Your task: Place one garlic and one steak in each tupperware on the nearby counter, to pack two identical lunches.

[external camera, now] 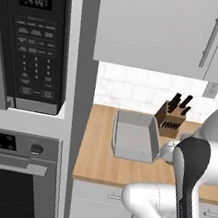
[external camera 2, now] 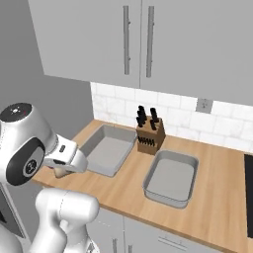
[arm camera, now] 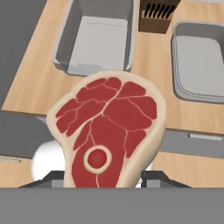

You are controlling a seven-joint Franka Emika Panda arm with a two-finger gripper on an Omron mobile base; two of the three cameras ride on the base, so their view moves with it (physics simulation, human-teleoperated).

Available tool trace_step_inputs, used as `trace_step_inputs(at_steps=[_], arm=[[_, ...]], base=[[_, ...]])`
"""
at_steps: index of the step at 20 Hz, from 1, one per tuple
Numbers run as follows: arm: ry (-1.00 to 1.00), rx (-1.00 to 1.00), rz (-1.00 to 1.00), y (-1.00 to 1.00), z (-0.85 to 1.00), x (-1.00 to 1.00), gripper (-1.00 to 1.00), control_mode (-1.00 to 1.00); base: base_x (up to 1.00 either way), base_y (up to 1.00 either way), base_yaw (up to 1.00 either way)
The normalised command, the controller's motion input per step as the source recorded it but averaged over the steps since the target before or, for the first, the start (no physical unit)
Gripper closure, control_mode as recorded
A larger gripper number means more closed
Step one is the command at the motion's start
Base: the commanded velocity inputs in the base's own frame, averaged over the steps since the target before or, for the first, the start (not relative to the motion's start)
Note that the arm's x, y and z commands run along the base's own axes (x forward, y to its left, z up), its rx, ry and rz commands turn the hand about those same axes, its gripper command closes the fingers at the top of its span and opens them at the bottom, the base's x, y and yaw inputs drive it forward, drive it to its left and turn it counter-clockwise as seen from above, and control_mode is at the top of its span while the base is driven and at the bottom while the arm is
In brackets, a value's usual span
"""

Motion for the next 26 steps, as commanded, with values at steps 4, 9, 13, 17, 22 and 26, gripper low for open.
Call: trace_step_inputs(at_steps=[4,9,13,17,22,26], arm=[[0.0,0.01,0.01,0.0,-0.03,0.28,1.0,-1.0],[0.0,0.04,0.21,0.0,-0.02,1.0,1.0,-1.0],[0.0,0.0,0.2,0.11,-0.12,1.0,1.0,-1.0],[0.13,0.0,0.08,0.28,-0.19,1.0,1.0,-1.0],[0.07,-0.04,0.03,0.38,-0.77,0.94,1.0,-1.0],[0.0,0.0,0.01,0.1,-0.96,0.28,1.0,-1.0]], base=[[0.03,0.0,0.0],[0.0,0.0,0.0],[0.0,0.0,0.0],[0.0,0.0,0.0],[0.0,0.0,0.0],[0.0,0.0,0.0]])
